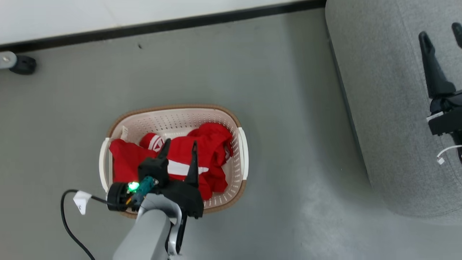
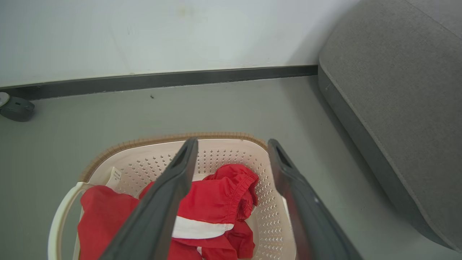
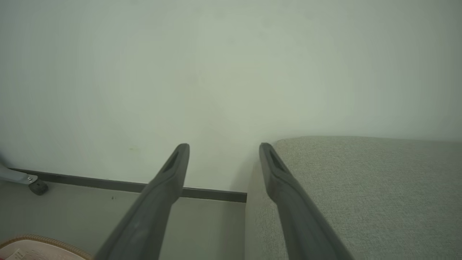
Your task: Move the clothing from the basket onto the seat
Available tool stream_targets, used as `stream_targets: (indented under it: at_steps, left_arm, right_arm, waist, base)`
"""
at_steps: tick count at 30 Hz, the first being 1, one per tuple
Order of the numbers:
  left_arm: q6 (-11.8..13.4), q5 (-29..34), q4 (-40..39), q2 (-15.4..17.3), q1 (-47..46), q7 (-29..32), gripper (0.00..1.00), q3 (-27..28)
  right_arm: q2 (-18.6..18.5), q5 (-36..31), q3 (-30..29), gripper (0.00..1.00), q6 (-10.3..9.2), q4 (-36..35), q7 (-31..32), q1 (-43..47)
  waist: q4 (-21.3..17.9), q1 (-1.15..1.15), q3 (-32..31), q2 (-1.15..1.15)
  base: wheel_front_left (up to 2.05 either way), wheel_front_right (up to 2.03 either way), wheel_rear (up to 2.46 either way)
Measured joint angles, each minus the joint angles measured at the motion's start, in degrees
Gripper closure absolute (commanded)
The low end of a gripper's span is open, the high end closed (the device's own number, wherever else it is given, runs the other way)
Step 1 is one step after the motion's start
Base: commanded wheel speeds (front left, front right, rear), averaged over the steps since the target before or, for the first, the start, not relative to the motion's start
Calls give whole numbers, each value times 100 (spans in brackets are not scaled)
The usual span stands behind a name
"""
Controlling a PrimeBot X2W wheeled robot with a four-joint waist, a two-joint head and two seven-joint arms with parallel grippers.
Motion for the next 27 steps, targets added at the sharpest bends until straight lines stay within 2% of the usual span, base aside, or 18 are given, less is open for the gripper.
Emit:
stream_targets:
  at_steps: [14,27]
  left_arm:
    - [1,-14,1547,-7,-712,0,0,508]
    - [1,-244,2183,-29,-768,0,0,817]
  right_arm:
    - [-45,44,-160,0,19,-279,0,-174]
    - [-43,119,-126,0,19,-276,0,-180]
  waist:
    - [-141,0,1008,0]
    - [-10,-1,1076,0]
  base:
    - [0,0,0]
    - [0,0,0]
